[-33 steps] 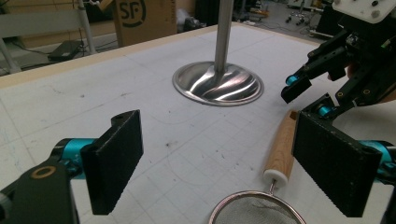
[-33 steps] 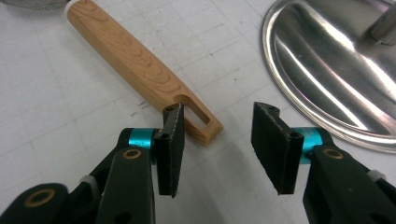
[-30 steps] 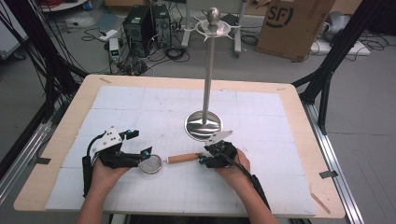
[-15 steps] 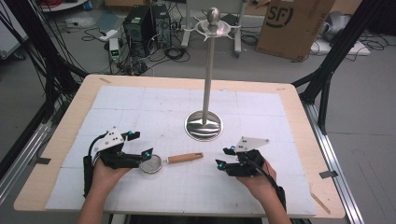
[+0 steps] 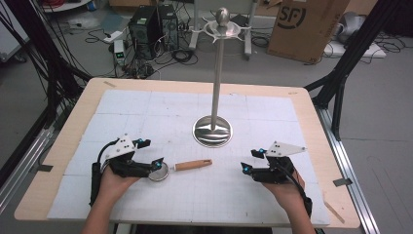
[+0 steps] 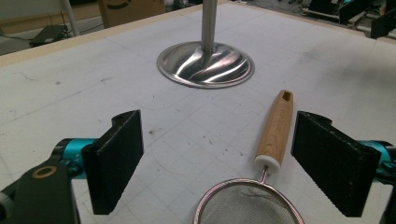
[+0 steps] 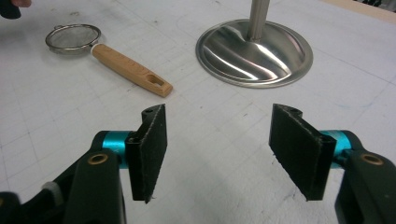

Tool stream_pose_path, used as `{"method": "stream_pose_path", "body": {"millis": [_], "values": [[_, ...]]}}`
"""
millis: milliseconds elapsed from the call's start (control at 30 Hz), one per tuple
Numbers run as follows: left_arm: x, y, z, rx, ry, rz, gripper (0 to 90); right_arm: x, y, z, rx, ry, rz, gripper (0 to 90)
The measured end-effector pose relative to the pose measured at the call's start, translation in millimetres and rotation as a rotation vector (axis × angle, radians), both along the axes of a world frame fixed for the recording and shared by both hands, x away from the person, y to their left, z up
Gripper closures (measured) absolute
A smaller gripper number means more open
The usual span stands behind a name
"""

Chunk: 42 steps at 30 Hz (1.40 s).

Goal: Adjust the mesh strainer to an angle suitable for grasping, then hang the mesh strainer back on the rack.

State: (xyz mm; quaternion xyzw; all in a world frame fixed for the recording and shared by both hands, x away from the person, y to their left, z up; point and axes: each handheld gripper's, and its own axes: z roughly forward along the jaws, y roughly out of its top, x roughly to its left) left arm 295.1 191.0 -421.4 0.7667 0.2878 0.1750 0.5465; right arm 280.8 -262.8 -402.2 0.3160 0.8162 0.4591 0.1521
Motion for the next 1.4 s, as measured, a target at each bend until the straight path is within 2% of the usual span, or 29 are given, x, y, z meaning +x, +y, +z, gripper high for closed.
{"method": "stream_pose_path", "body": {"millis": [267, 700, 833, 967, 1033, 1167, 1333, 1400], "values": [[-0.7, 0.1, 0.9, -0.013, 0.004, -0.002, 17.5, 4.3, 3.4, -3.5, 0.001, -0.003, 0.024, 33.1], [-1.3, -2.2, 3.4, -0.024, 0.003, -0.016, 17.5, 2.8, -5.1, 1.7, 0.058, -0.018, -0.016, 31.2], [-1.5, -8.1, 2.6, -0.014, 0.009, -0.031, 17.5, 2.1, -6.2, 0.6, 0.055, -0.01, -0.02, 31.2], [-2.2, -12.4, 4.5, -0.012, 0.011, -0.038, 17.3, 1.2, -8.8, 2.7, 0.061, -0.022, -0.028, 31.2], [-2.0, -14.6, 4.1, -0.005, 0.013, -0.043, 17.4, 0.5, -9.9, 3.9, 0.064, -0.024, -0.033, 31.2], [2.1, -20.3, 2.1, 0.017, 0.044, -0.057, 17.4, 0.5, -10.6, 4.0, 0.066, -0.025, -0.032, 31.2], [8.0, -32.3, 6.8, 0.056, 0.061, -0.094, 17.5, 0.4, -11.1, 5.0, 0.074, -0.019, -0.035, 31.2], [10.8, -39.1, 7.2, 0.091, 0.072, -0.11, 17.6, 0.6, -11.4, 4.8, 0.074, -0.021, -0.033, 31.2]]}}
